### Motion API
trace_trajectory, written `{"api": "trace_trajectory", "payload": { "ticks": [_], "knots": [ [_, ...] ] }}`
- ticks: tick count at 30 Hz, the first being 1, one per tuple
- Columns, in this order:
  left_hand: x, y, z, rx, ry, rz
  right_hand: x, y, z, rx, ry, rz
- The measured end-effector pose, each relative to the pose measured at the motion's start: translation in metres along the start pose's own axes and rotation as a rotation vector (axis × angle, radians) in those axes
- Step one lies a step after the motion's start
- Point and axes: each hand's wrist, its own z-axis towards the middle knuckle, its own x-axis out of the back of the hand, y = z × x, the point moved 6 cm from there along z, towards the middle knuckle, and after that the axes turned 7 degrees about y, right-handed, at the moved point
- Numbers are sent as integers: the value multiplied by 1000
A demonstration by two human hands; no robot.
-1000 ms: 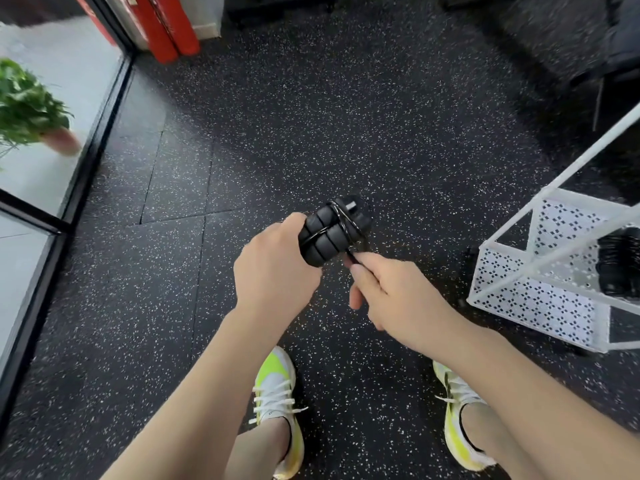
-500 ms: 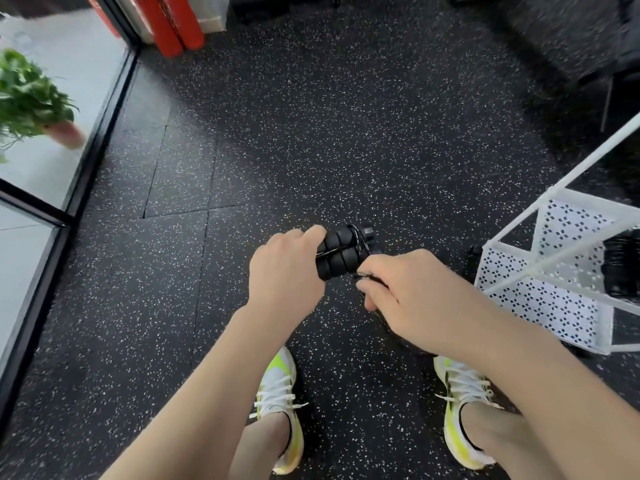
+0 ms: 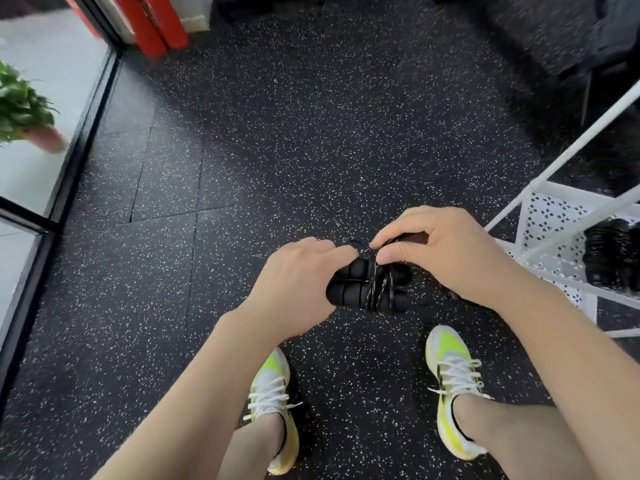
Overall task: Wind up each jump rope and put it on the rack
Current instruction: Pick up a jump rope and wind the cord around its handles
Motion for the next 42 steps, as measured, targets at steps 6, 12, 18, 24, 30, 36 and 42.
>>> {"api": "trace_trajectory", "payload": {
  "ticks": [6,12,18,24,30,36,42],
  "knots": [
    [12,5,0,-55,130,-59,4,11,4,-28,-61,89],
    [30,2,2,100,268,-180,-23,20,7,-163,-28,634],
    [36,-8,4,356,313,-161,-54,22,0,-232,36,529],
    [36,-18,0,506,314,-77,-67,8,-7,-195,-25,141],
    [32,-34,-4,606,273,11,-74,-14,-20,-143,-110,10],
    [29,-43,-6,638,220,55,-70,-26,-26,-102,-126,-172],
    [23,-42,-5,578,150,96,-60,-33,-26,72,-59,-371]
  ]
}}
